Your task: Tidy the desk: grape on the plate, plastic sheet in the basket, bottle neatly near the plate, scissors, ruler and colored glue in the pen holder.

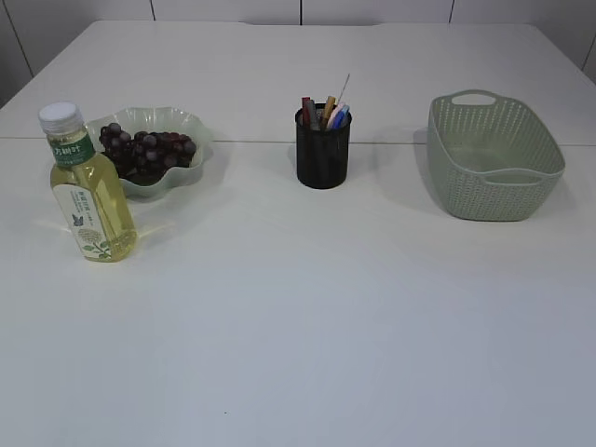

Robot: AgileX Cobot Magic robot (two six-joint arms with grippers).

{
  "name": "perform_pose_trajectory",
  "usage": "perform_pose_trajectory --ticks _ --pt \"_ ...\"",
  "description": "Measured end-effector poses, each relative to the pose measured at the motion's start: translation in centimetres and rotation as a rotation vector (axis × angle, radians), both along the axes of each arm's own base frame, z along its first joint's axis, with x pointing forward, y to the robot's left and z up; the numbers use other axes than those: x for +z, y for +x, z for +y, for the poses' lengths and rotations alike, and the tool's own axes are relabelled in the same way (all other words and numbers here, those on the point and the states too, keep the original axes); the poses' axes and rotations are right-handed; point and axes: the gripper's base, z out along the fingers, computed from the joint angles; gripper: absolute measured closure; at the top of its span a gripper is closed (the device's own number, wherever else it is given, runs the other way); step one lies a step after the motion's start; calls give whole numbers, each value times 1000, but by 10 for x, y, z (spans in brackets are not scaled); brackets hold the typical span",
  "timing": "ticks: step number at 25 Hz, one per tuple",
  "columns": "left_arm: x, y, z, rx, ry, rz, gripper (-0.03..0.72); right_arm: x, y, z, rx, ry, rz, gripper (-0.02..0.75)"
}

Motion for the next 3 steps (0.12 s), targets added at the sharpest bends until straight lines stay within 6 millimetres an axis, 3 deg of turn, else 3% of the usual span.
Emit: perform_pose_trajectory --ticks 3 --pt "0 0 0 0 0 0 239 0 0 0 0 0 0 261"
